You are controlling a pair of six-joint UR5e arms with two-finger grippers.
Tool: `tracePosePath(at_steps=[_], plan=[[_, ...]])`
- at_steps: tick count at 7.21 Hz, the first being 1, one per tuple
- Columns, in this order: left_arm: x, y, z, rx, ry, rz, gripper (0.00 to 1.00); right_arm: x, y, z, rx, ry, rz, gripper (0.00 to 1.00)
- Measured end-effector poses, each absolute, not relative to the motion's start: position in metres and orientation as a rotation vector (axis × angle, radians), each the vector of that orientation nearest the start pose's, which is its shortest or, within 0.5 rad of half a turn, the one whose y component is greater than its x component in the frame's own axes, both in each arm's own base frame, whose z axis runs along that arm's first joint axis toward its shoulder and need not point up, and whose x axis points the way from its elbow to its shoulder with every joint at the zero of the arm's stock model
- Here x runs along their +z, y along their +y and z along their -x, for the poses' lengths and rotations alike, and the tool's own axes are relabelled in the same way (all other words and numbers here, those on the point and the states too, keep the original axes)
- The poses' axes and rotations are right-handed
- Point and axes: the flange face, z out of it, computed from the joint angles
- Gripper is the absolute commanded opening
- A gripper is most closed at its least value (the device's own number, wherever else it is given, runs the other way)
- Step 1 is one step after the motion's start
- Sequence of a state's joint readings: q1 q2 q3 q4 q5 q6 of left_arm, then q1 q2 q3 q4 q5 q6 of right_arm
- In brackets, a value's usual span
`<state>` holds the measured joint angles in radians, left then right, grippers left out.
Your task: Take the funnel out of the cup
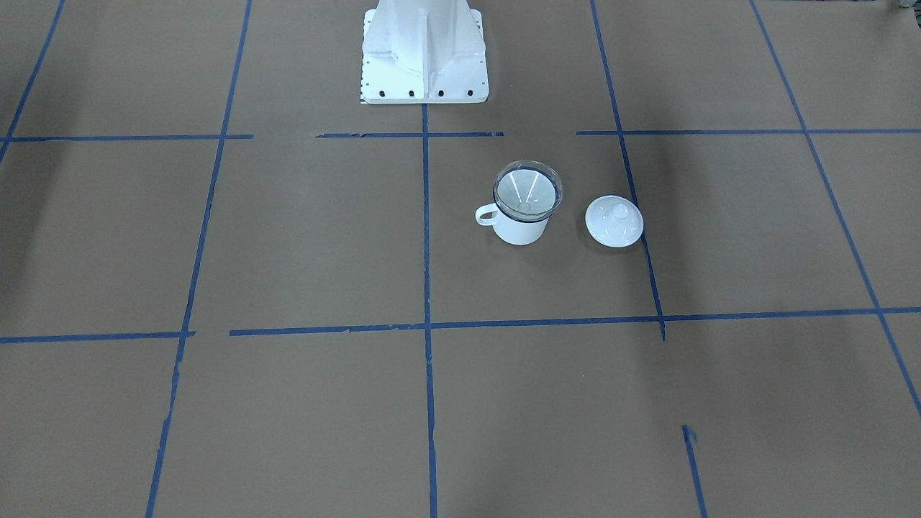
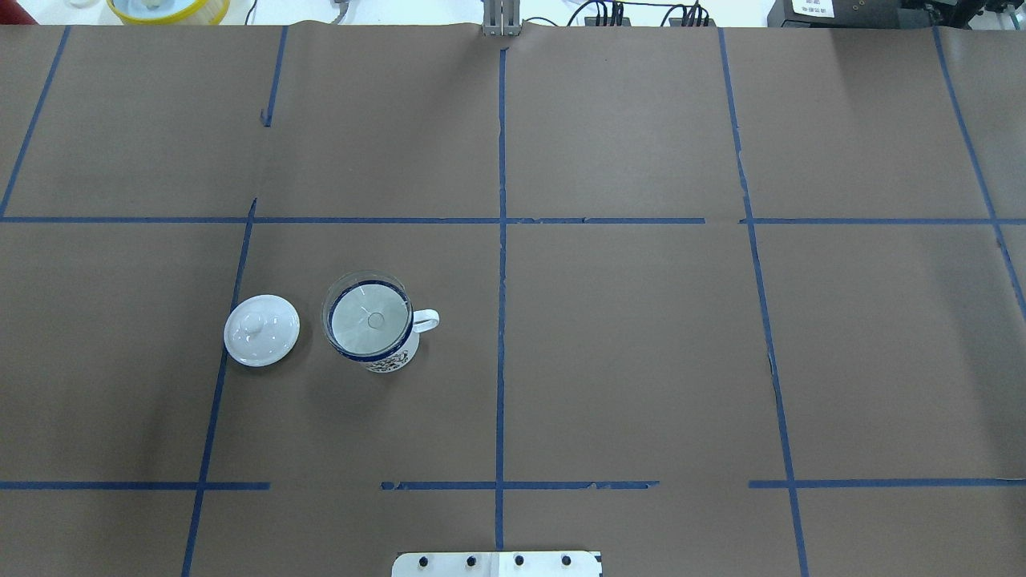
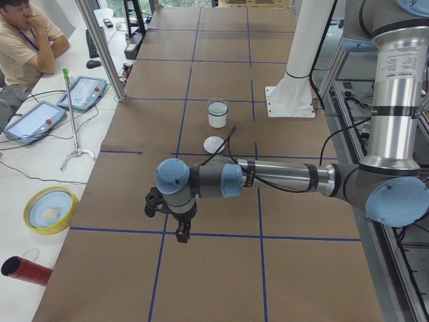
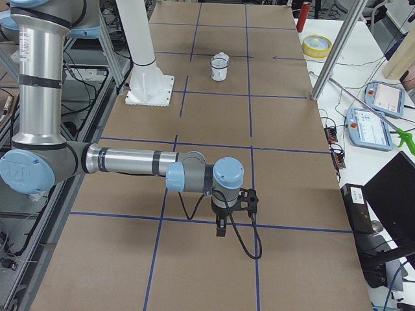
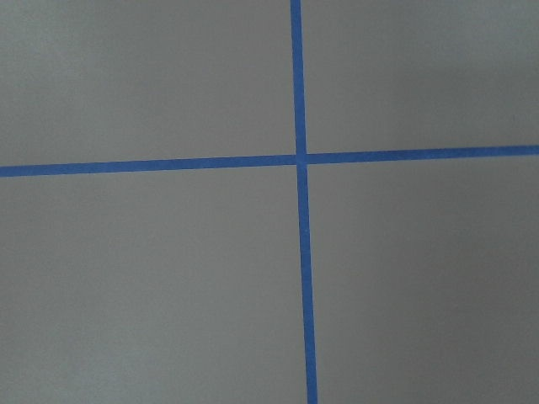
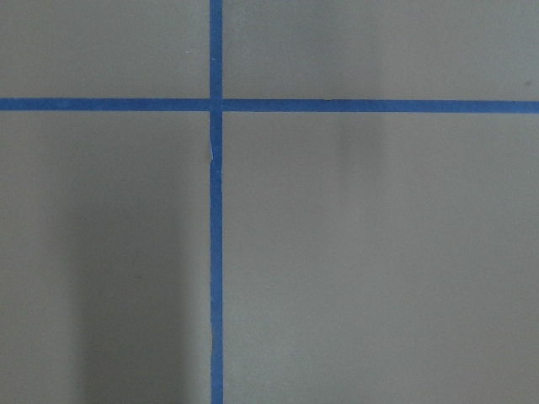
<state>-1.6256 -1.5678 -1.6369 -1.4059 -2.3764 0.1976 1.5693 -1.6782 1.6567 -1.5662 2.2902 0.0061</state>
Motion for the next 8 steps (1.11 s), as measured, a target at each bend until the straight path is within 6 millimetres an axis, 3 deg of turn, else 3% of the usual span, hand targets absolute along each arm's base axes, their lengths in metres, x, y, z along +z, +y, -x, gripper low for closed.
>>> tracePosePath(at_steps=[5, 8], plan=[[0.6386, -0.4777, 0.0939, 0.099, 0.809, -0.02, 1.0, 0.6701, -0.4451, -0.067, 0.01, -0.719, 0.019, 1.0], [0.6475, -0.4688, 0.0958, 0.081, 0.792, -0.007, 1.0, 0.6701, -0.4451, -0.067, 0.01, -0.719, 0.019, 1.0]])
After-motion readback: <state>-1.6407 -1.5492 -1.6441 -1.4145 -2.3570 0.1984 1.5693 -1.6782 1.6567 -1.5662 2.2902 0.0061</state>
